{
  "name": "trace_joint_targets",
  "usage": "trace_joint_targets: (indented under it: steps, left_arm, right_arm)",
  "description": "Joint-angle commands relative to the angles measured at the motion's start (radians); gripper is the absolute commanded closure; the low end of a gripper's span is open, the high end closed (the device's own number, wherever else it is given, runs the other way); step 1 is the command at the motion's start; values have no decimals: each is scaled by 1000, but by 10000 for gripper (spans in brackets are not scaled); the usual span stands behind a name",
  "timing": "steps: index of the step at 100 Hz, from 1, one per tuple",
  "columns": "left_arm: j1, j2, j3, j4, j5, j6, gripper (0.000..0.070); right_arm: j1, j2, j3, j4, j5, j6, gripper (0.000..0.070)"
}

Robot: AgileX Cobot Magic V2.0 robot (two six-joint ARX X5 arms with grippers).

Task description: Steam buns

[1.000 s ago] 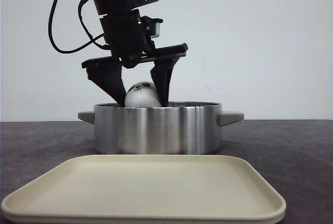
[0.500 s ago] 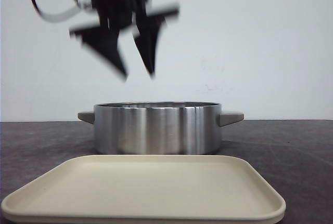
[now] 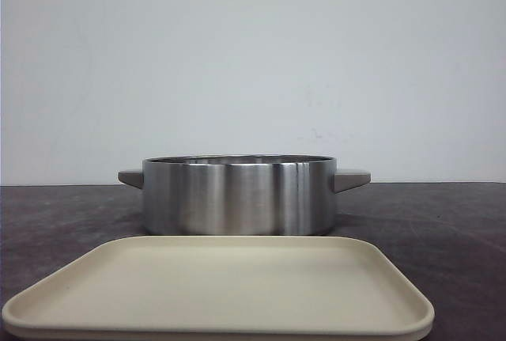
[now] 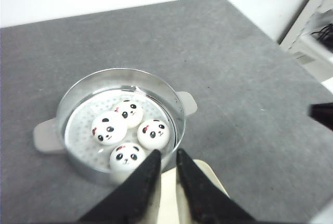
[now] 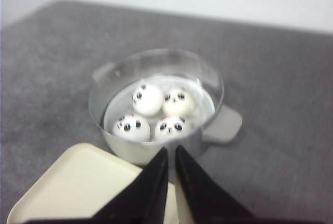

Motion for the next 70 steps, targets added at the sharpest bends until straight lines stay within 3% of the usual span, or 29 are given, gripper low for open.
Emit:
trace_joint_targets:
  steps: [1,21,70]
  left_arm:
    - [-10,-27,7,-44,-6,2,689]
    - [-10,-122,7,-184,-6,9,690]
    - [-10,-135,8,-195,-6,14,688]
  right_arm:
    - [10,-3,16,19,0,41,683]
    - [10,-3,16,24,-8,77,683]
    - [10,-3,16,26,-8,76,683]
